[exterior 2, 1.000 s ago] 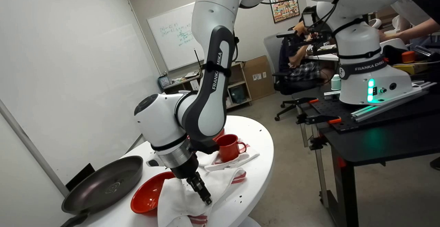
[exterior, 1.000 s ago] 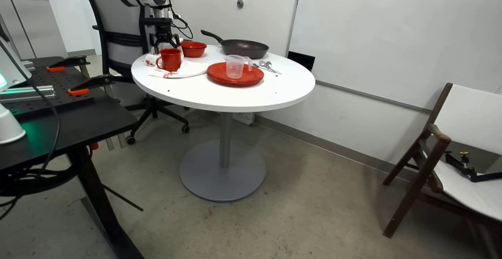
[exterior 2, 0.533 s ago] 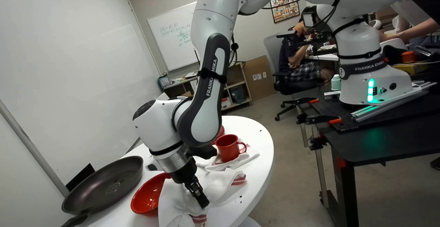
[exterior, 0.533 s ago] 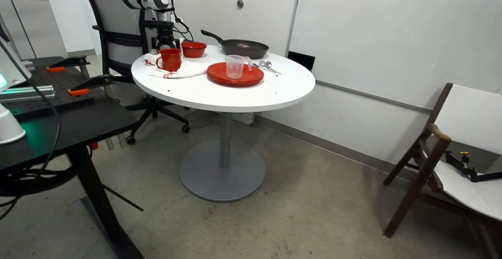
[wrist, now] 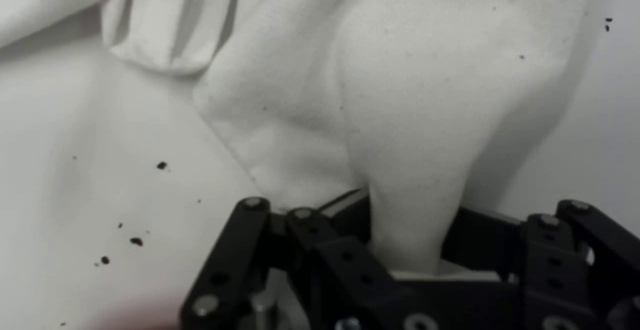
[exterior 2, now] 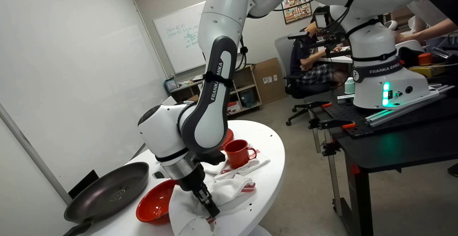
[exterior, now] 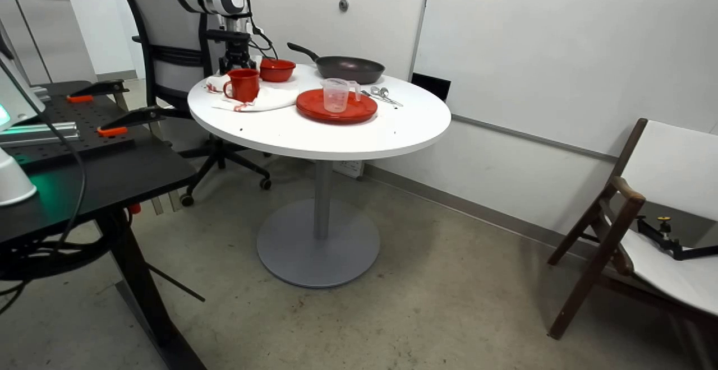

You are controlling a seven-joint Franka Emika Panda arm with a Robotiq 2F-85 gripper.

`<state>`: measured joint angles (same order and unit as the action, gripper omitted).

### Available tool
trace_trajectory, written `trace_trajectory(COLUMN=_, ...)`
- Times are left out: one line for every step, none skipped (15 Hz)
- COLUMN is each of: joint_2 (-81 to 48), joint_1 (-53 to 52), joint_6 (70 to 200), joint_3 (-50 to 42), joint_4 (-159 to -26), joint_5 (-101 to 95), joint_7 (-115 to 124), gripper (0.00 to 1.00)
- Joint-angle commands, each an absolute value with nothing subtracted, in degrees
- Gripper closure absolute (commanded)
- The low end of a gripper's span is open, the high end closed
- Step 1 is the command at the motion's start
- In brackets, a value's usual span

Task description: Use the tea towel to wipe the table

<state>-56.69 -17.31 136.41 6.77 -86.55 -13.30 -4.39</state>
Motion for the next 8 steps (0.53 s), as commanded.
trace_trajectory(joint_2=-59.27, joint_1=-15.94, joint_6=134.94, joint_3=8.23, joint_4=-84.06, joint_5=-11.37, joint_7=-7.20, gripper=1.00)
trace_trajectory(joint_2=-59.38, joint_1=-15.75, joint_6=134.99, joint_3=8.28, joint_4=-84.27, joint_5=-11.21, joint_7=-7.29, gripper=1.00)
trace_trajectory(joint_2=-59.42, joint_1=-15.54, joint_6=134.87, joint_3=8.39, joint_4=-84.45, joint_5=-11.03, joint_7=-7.46, gripper=1.00)
trace_trajectory(joint_2=-59.30, joint_1=-15.35, joint_6=134.75, joint_3=8.51, joint_4=-84.77, joint_5=-10.86, joint_7=-7.62, gripper=1.00)
trace_trajectory(joint_2=-59.16, joint_1=-15.16, joint_6=134.72, joint_3=8.67, joint_4=-85.05, joint_5=-10.69, joint_7=-7.79, gripper=1.00)
trace_trajectory(joint_2=-58.99, joint_1=-15.03, joint_6=134.64, joint_3=8.79, joint_4=-85.31, joint_5=-10.57, joint_7=-7.84, gripper=1.00)
trace_trajectory(joint_2=-58.53, joint_1=-14.85, joint_6=134.67, joint_3=8.91, joint_4=-85.88, joint_5=-10.47, joint_7=-7.95, gripper=1.00)
trace_trajectory(joint_2=-58.04, joint_1=-14.69, joint_6=134.81, joint_3=8.97, joint_4=-86.48, joint_5=-10.36, joint_7=-7.87, gripper=1.00)
